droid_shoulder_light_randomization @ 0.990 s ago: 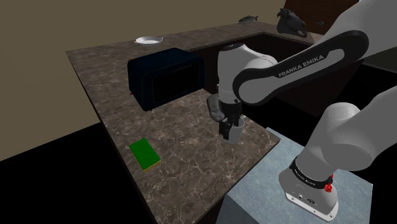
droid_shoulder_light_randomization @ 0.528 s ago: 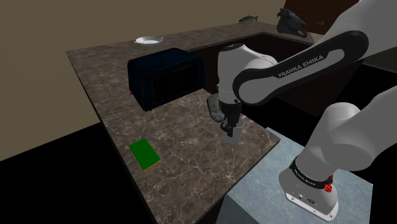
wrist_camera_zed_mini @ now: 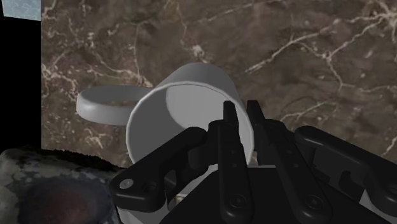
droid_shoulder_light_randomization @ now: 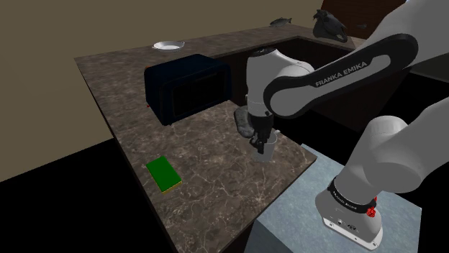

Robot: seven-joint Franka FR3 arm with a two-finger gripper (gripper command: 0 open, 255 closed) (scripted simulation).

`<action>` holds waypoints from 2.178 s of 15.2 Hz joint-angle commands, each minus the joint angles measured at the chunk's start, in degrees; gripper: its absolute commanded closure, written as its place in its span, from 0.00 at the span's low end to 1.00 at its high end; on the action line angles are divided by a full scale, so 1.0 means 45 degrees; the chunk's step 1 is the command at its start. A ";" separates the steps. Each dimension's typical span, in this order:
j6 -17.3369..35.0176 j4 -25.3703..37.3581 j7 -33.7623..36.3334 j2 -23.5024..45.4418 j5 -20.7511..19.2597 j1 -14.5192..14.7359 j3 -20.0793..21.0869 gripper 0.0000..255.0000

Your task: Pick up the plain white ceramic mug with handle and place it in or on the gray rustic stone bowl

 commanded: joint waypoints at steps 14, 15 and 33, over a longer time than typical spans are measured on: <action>-0.2982 0.1656 -0.0012 -0.1326 -0.0090 0.0006 -0.0223 1.00; -0.3173 0.1789 -0.0012 -0.1385 -0.0099 0.0004 -0.0238 1.00; -0.6118 0.4512 -0.0256 -0.1596 -0.0439 -0.0190 -0.0659 1.00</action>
